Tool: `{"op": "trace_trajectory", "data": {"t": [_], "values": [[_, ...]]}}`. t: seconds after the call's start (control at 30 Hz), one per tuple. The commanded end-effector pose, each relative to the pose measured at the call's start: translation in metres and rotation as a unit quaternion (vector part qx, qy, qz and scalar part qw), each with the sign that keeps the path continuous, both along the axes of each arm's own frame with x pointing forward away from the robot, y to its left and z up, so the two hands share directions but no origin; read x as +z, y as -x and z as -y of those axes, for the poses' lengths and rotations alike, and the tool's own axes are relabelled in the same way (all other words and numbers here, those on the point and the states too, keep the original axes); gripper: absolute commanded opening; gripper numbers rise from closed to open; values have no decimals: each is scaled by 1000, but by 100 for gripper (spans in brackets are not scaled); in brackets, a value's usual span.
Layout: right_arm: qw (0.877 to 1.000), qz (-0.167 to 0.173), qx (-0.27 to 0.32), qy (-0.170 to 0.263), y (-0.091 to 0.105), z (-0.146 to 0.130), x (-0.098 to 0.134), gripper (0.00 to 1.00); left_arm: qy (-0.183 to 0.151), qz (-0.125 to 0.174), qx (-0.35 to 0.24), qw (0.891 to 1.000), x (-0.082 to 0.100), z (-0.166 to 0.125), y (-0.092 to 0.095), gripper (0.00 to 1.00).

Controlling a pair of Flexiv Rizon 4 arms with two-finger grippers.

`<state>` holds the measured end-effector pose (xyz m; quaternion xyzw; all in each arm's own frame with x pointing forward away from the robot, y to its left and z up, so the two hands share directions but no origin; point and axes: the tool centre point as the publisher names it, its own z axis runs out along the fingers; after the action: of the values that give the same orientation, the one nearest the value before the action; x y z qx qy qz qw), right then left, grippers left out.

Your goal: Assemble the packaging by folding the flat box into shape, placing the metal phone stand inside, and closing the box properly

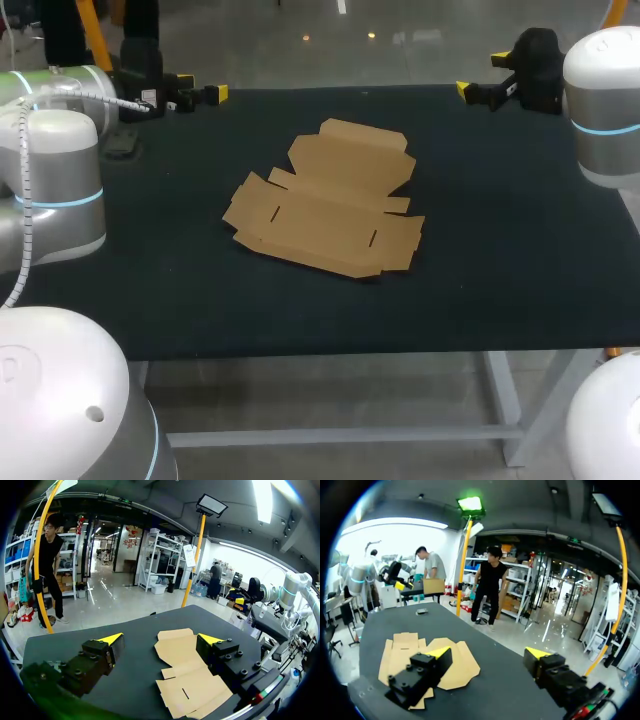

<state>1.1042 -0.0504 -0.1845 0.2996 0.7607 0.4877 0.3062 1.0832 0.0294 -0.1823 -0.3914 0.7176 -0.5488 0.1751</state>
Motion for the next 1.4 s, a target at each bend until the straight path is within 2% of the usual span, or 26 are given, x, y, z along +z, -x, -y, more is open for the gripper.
{"op": "trace_trajectory", "data": {"t": [0.03,0.13,0.17,0.23,0.27,0.43,0.67,0.77,0.87,1.0,1.1,1.4], "values": [[1000,-11,-8,5,3,2,2,100,-1,-33,-7,999,6,3,2,100],[999,-38,-16,9,8,6,2,100,-6,-82,-9,997,10,8,3,100],[998,-57,-22,11,11,8,2,100,-16,-105,-7,994,12,11,5,100],[997,-73,-25,11,15,12,0,100,-18,-129,-11,991,13,14,7,100],[995,-97,-29,7,17,15,-2,100,-22,-146,-15,989,14,16,9,100],[985,-165,-42,-11,29,28,-10,100,-24,-213,-15,977,12,26,19,100],[967,-249,-44,-26,50,45,-20,100,-39,-286,-22,957,4,38,39,100],[962,-270,-46,-18,61,47,-24,100,-46,-314,-25,948,-2,42,48,100],[959,-279,-47,3,73,48,-27,100,-50,-335,-31,941,-8,44,58,100],[951,-307,-36,10,83,50,-35,100,-51,-358,-30,932,-12,43,70,100],[944,-330,-24,7,91,51,-43,100,-66,-388,-10,919,-16,40,77,100],[944,-330,-24,7,91,51,-43,100,-66,-388,-10,919,-16,40,77,100]]}}
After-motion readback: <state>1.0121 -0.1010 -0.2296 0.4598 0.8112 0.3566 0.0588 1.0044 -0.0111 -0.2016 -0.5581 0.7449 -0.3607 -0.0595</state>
